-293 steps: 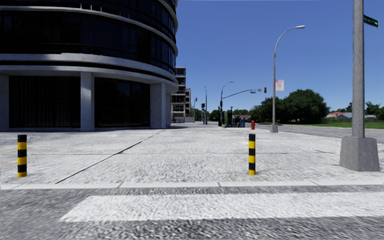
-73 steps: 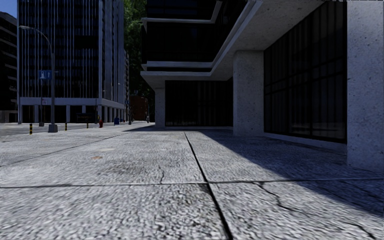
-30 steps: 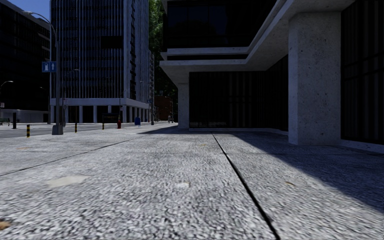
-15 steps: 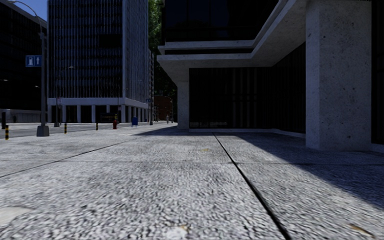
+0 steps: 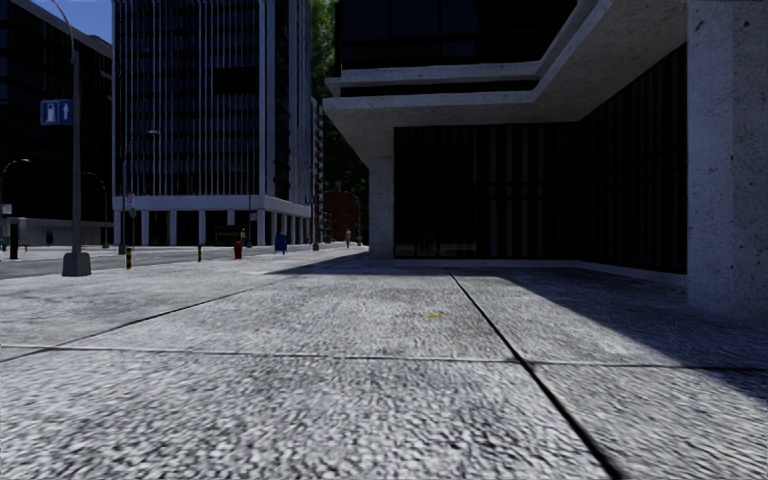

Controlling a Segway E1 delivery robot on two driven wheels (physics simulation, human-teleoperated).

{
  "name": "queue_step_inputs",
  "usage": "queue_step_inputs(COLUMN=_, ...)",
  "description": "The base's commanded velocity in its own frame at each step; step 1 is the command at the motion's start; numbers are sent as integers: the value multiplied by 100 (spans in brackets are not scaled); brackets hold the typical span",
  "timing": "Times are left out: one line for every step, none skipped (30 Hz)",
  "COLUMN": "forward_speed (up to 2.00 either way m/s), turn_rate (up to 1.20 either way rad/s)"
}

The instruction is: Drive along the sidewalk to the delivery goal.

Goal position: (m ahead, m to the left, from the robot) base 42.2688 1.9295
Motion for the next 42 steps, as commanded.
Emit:
queue_step_inputs(forward_speed=200, turn_rate=24)
queue_step_inputs(forward_speed=200, turn_rate=24)
queue_step_inputs(forward_speed=200, turn_rate=24)
queue_step_inputs(forward_speed=200, turn_rate=24)
queue_step_inputs(forward_speed=200, turn_rate=24)
queue_step_inputs(forward_speed=200, turn_rate=24)
queue_step_inputs(forward_speed=200, turn_rate=24)
queue_step_inputs(forward_speed=200, turn_rate=24)
queue_step_inputs(forward_speed=200, turn_rate=24)
queue_step_inputs(forward_speed=200, turn_rate=24)
queue_step_inputs(forward_speed=200, turn_rate=24)
queue_step_inputs(forward_speed=200, turn_rate=24)
queue_step_inputs(forward_speed=200, turn_rate=24)
queue_step_inputs(forward_speed=200, turn_rate=24)
queue_step_inputs(forward_speed=200, turn_rate=24)
queue_step_inputs(forward_speed=200, turn_rate=24)
queue_step_inputs(forward_speed=200, turn_rate=24)
queue_step_inputs(forward_speed=200, turn_rate=24)
queue_step_inputs(forward_speed=200, turn_rate=24)
queue_step_inputs(forward_speed=200, turn_rate=24)
queue_step_inputs(forward_speed=200, turn_rate=24)
queue_step_inputs(forward_speed=200, turn_rate=24)
queue_step_inputs(forward_speed=200, turn_rate=24)
queue_step_inputs(forward_speed=200, turn_rate=25)
queue_step_inputs(forward_speed=200, turn_rate=25)
queue_step_inputs(forward_speed=200, turn_rate=26)
queue_step_inputs(forward_speed=200, turn_rate=28)
queue_step_inputs(forward_speed=200, turn_rate=30)
queue_step_inputs(forward_speed=200, turn_rate=30)
queue_step_inputs(forward_speed=200, turn_rate=32)
queue_step_inputs(forward_speed=200, turn_rate=36)
queue_step_inputs(forward_speed=200, turn_rate=37)
queue_step_inputs(forward_speed=200, turn_rate=37)
queue_step_inputs(forward_speed=200, turn_rate=38)
queue_step_inputs(forward_speed=200, turn_rate=38)
queue_step_inputs(forward_speed=200, turn_rate=38)
queue_step_inputs(forward_speed=200, turn_rate=30)
queue_step_inputs(forward_speed=200, turn_rate=30)
queue_step_inputs(forward_speed=200, turn_rate=12)
queue_step_inputs(forward_speed=200, turn_rate=0)
queue_step_inputs(forward_speed=200, turn_rate=0)
queue_step_inputs(forward_speed=200, turn_rate=0)
